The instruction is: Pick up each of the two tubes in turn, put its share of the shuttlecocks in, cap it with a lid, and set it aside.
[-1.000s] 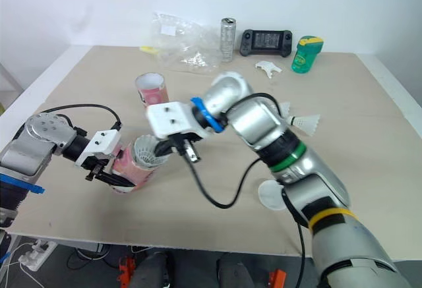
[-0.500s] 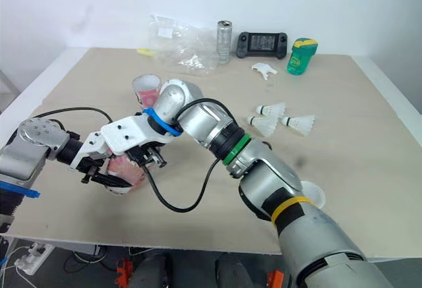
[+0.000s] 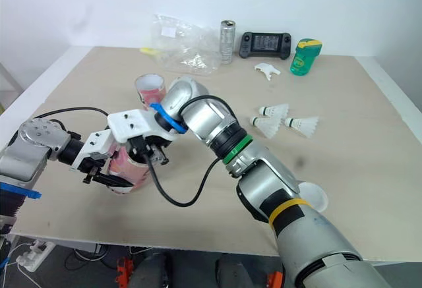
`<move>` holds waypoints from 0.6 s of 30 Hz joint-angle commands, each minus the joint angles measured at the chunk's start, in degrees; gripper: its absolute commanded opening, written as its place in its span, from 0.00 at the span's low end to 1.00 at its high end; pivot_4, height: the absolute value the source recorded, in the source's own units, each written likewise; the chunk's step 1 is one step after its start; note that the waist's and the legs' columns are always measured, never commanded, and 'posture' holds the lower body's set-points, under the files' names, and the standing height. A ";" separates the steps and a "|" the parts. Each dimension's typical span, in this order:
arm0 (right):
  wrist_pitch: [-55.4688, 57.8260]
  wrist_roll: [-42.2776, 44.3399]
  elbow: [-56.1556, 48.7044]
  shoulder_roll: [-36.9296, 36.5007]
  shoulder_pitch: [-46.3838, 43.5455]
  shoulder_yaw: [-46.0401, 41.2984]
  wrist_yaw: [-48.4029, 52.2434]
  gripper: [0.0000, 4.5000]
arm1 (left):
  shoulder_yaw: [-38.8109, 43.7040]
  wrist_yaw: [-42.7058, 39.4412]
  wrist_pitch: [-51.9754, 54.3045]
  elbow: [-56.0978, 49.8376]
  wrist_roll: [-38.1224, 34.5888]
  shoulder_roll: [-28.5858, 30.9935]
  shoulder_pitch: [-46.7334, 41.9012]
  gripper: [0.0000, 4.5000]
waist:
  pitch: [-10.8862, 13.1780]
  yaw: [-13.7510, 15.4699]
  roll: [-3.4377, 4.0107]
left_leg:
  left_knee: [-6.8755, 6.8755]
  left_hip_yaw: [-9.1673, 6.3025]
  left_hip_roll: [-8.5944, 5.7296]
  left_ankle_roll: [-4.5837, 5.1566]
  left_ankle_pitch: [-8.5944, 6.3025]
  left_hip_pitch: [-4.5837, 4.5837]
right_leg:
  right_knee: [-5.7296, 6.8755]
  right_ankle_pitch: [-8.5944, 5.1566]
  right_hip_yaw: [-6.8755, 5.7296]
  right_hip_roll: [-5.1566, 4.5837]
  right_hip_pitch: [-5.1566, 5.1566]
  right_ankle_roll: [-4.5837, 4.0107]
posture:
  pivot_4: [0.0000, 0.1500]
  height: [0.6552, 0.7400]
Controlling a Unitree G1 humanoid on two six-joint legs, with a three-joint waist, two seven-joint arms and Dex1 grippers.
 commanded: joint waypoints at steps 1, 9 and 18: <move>1.98 5.01 -5.20 -5.49 -3.06 -4.03 3.53 0.01 | -2.48 0.08 -0.76 1.27 1.24 -1.01 1.06 0.54 | 0.00 0.09 0.00 | 0.01 -0.02 -0.07 0.00 0.00 -0.09 | -0.01 0.00 0.00 -0.06 0.00 0.03 | 1.00 0.99; 5.90 7.38 -19.41 -18.05 2.33 -7.85 1.69 0.01 | -1.34 0.60 -3.65 2.16 0.54 -2.45 0.06 0.54 | 0.01 0.65 0.03 | -0.01 -0.12 -0.13 0.00 0.00 -0.23 | -0.07 -0.04 -0.07 -0.11 0.01 0.08 | 1.00 0.99; 13.67 10.45 -34.23 -38.62 18.04 -17.73 -0.90 0.28 | 5.35 5.87 -5.68 -0.89 -7.26 -10.61 -2.91 0.54 | 0.20 1.31 -0.28 | 0.12 0.03 -0.29 -0.01 0.00 -0.82 | -0.37 0.22 -0.06 -0.41 -0.17 0.04 | 1.00 0.99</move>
